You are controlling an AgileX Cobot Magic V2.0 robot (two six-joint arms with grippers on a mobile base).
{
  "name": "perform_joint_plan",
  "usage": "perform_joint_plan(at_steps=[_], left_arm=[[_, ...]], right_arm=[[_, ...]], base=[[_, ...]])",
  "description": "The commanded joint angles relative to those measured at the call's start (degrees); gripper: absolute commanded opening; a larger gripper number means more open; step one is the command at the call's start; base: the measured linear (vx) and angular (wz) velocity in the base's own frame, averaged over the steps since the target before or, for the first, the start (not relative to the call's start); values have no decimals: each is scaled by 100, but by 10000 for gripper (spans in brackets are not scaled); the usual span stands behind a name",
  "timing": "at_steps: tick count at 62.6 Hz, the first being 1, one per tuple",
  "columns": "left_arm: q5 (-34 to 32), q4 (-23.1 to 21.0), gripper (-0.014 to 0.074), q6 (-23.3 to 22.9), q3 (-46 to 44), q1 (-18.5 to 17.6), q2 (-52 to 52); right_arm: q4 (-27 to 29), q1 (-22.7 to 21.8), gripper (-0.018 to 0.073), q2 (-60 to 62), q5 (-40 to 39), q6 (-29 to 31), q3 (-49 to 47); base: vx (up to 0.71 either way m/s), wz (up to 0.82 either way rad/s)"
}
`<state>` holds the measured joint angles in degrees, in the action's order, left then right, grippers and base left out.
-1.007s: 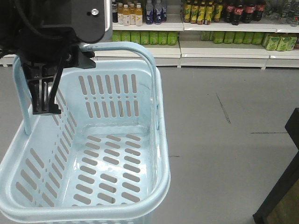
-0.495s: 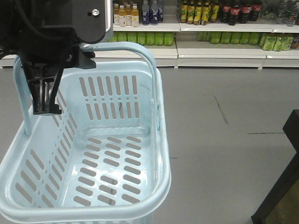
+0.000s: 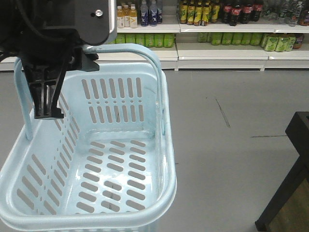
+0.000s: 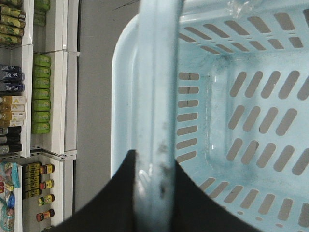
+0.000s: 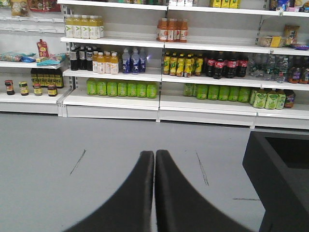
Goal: Pick three apples into basket with both arms
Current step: 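Drive the base toward the table with apples and oranges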
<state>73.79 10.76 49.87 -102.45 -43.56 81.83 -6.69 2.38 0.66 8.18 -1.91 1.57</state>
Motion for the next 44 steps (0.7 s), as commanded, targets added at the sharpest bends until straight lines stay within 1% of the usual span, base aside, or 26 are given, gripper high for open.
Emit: perform_joint_plan(at_steps=[1, 22, 44], left_arm=[[-227, 53, -6, -85, -189, -30, -172], [-227, 53, -6, -85, -189, -30, -172], [-227, 53, -6, -85, -189, -30, -172]], right_arm=[[-36, -42, -8, 80, -444, 46, 82], [-36, -42, -8, 80, -444, 46, 82], [-36, -42, -8, 80, -444, 46, 82]], base=[[1, -9], [1, -8], [2, -20]])
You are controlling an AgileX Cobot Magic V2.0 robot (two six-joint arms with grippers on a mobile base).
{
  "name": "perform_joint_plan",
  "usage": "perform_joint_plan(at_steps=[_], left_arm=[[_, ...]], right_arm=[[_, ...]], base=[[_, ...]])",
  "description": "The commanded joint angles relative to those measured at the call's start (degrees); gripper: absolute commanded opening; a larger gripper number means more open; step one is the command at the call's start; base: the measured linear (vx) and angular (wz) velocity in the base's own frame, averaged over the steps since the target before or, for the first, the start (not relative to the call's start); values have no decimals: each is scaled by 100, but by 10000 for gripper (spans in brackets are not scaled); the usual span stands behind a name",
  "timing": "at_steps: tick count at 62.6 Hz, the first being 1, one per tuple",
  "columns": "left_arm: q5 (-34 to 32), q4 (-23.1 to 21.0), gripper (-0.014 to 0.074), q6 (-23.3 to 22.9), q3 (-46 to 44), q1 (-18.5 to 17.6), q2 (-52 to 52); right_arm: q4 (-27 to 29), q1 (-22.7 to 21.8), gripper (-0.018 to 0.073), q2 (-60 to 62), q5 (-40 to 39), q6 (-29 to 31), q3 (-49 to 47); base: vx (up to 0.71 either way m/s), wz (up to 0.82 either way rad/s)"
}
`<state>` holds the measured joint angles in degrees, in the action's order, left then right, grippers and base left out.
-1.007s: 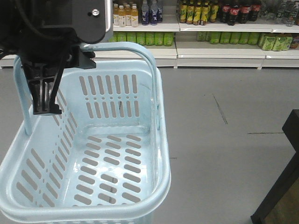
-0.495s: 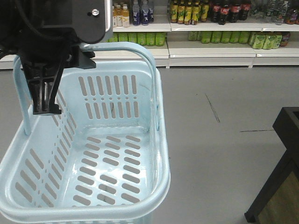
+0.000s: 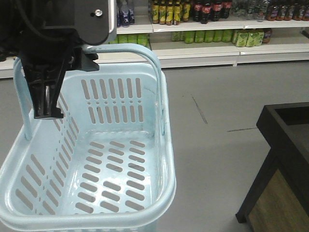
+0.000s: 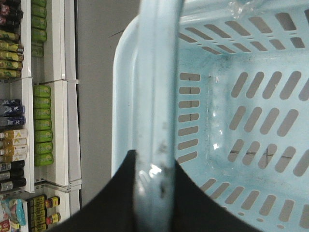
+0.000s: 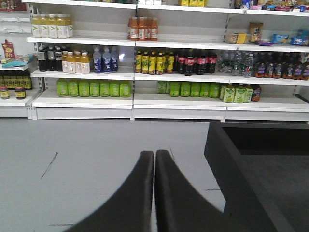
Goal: Pick three apples into basket with both arms
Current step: 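Drive the base toward the table with apples and oranges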
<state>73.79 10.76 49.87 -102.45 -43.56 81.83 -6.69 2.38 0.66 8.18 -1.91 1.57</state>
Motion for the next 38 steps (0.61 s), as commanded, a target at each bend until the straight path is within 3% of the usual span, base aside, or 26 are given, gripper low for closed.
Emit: perform_joint_plan(at_steps=[1, 38], left_arm=[[-227, 53, -6, -85, -189, -30, -172], [-227, 53, -6, -85, -189, -30, -172]], right_arm=[[-36, -42, -8, 80, -444, 46, 82], [-36, -42, -8, 80, -444, 46, 82]], base=[[4, -23], [5, -36]])
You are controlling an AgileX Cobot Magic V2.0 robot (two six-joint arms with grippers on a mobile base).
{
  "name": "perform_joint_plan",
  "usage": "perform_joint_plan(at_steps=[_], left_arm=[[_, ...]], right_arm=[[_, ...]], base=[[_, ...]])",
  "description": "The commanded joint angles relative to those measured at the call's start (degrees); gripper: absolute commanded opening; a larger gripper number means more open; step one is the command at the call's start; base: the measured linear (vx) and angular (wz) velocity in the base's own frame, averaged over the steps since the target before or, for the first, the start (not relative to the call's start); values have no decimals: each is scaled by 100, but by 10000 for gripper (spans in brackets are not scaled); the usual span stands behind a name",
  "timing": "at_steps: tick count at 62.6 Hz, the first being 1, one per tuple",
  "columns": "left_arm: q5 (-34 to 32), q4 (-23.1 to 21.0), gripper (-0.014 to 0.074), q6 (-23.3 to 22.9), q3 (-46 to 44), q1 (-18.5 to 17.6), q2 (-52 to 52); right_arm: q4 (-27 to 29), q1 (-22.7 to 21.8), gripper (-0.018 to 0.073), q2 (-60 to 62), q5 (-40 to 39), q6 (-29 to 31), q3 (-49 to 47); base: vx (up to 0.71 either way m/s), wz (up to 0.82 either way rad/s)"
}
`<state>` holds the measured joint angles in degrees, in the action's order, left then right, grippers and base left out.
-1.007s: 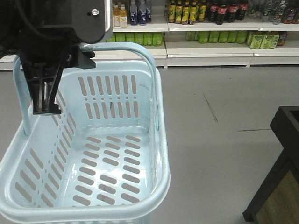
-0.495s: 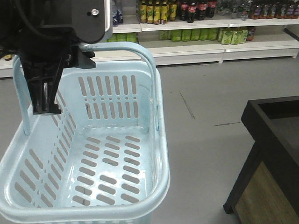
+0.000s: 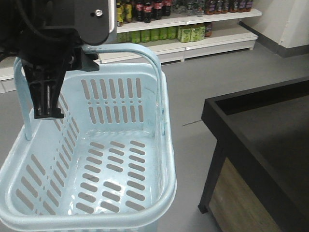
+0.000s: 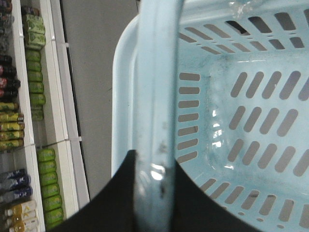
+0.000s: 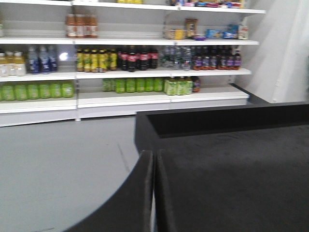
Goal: Pick three apples into basket with both arms
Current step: 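Drive the base toward the table with apples and oranges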
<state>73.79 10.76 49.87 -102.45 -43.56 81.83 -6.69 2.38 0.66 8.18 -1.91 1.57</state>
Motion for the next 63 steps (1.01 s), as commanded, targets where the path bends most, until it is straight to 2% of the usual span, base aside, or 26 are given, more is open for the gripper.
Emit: perform_joint_plan(at_steps=[1, 63], left_arm=[[-227, 53, -6, -85, -189, -30, -172], [-227, 53, -6, -85, -189, -30, -172]], right_arm=[[-36, -42, -8, 80, -444, 46, 82], [-36, -42, -8, 80, -444, 46, 82]], base=[[6, -44], [5, -29]])
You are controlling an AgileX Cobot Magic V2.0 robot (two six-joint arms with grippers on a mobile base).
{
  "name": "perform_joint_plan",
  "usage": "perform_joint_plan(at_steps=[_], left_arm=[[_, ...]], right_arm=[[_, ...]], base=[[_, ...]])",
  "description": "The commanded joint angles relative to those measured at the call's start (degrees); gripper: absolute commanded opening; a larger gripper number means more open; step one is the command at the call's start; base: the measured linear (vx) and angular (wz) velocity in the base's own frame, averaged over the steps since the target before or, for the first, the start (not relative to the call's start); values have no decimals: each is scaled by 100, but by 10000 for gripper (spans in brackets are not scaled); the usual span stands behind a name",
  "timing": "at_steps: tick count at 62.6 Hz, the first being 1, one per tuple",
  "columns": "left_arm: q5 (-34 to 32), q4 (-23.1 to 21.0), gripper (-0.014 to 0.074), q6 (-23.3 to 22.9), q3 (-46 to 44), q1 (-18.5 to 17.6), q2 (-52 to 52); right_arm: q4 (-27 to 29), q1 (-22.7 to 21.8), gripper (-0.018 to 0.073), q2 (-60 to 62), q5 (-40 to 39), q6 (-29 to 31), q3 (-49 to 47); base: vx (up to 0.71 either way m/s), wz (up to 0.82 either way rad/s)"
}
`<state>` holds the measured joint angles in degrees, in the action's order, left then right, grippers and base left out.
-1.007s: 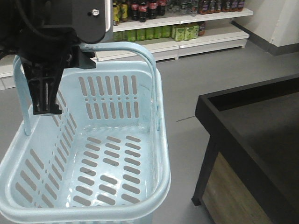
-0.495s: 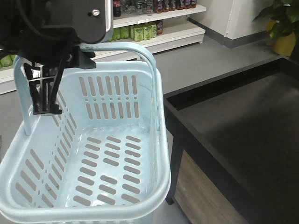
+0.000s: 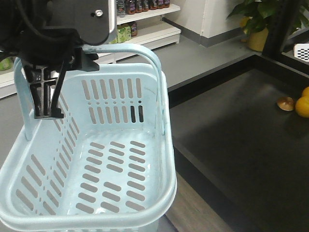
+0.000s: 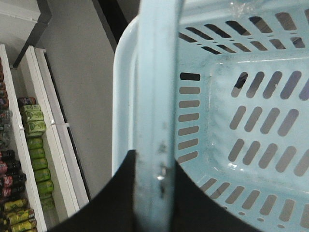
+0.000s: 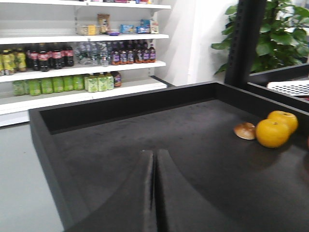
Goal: Pick three apples into basket with both arms
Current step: 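Drive the base toward the table with apples and oranges, then drive the base up to the fruit table edge holding the basket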
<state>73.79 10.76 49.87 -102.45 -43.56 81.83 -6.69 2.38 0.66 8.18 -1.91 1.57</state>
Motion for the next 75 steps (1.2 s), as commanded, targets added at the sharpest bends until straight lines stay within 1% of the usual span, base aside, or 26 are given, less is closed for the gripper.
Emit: perform_joint_plan(at_steps=[1, 38, 75], left_arm=[[-227, 53, -6, -85, -189, -30, -172], [-227, 53, -6, -85, -189, -30, -172], [-227, 53, -6, -85, -189, -30, -172]], right_arm=[[-36, -42, -8, 80, -444, 46, 82], [-36, -42, -8, 80, -444, 46, 82], [-36, -42, -8, 80, -444, 46, 82]], base=[[4, -30], [4, -36], [5, -49]])
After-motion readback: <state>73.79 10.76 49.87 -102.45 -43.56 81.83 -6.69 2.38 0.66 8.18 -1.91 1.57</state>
